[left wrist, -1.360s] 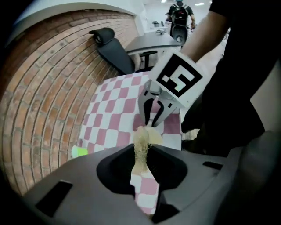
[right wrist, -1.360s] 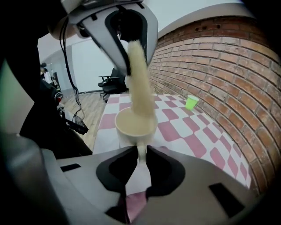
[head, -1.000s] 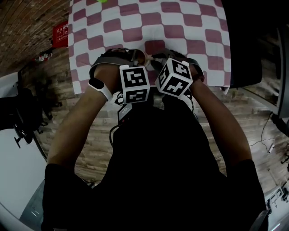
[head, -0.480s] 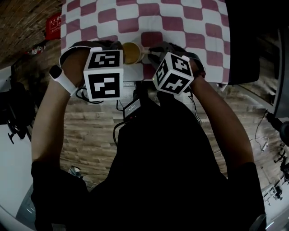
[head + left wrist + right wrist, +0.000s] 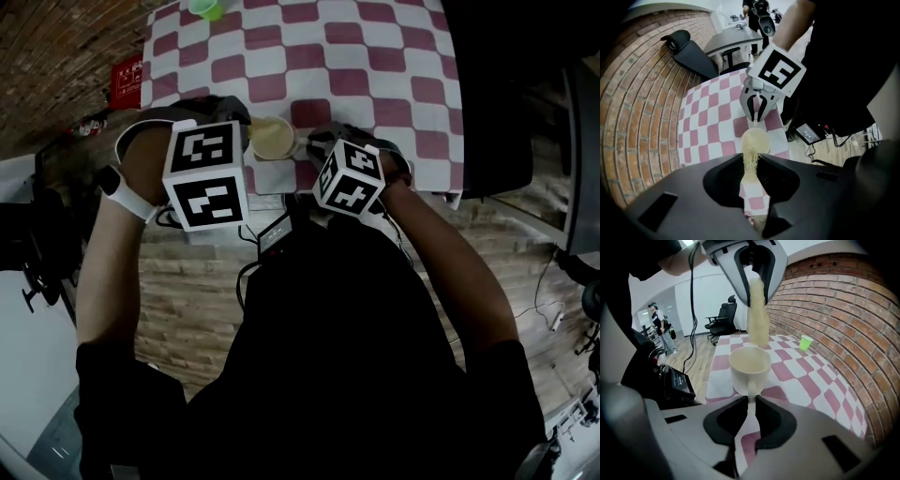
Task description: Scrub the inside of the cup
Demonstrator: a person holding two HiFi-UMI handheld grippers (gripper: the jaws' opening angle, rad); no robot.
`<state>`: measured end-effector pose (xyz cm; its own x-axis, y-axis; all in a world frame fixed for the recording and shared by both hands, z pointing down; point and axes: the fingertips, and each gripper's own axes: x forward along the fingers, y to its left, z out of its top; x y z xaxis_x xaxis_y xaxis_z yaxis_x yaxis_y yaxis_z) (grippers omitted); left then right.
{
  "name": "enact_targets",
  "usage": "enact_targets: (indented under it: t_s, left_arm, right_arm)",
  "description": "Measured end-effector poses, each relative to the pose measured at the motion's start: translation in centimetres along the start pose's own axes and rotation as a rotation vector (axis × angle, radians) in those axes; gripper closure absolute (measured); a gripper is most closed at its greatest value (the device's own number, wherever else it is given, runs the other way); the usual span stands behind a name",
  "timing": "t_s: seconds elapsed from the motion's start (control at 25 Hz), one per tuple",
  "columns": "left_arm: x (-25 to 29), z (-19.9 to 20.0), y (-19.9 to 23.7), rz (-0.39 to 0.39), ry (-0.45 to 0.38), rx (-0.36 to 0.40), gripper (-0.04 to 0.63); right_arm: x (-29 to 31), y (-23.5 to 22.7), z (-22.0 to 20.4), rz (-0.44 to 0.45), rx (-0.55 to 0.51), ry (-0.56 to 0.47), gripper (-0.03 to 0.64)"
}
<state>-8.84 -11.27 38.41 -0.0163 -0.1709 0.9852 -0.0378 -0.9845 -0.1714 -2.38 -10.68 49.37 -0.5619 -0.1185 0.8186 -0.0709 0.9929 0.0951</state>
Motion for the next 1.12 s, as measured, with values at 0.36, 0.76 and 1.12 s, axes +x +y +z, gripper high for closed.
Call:
enact_targets:
  t_s: [0.36, 0.76, 1.12]
  left_arm:
    - [8.7, 0.8, -2.6, 0.028, 0.063, 0.193, 0.515]
    - [7.5, 1.1, -4.5, -0.365, -0.029, 0.055, 0.517]
    - [-0.4, -1.1, -1.0, -0.332, -0.171, -0.064, 0.517]
  right_arm:
    - [0.1, -0.3, 0.1, -0.036, 0.039, 0.000, 0.548]
    - [0.0, 0.0, -0.2, -0.047, 0.053, 0.026, 0.548]
    - [-0.7, -0.2, -0.4, -0.055, 0.095, 0.012, 0.548]
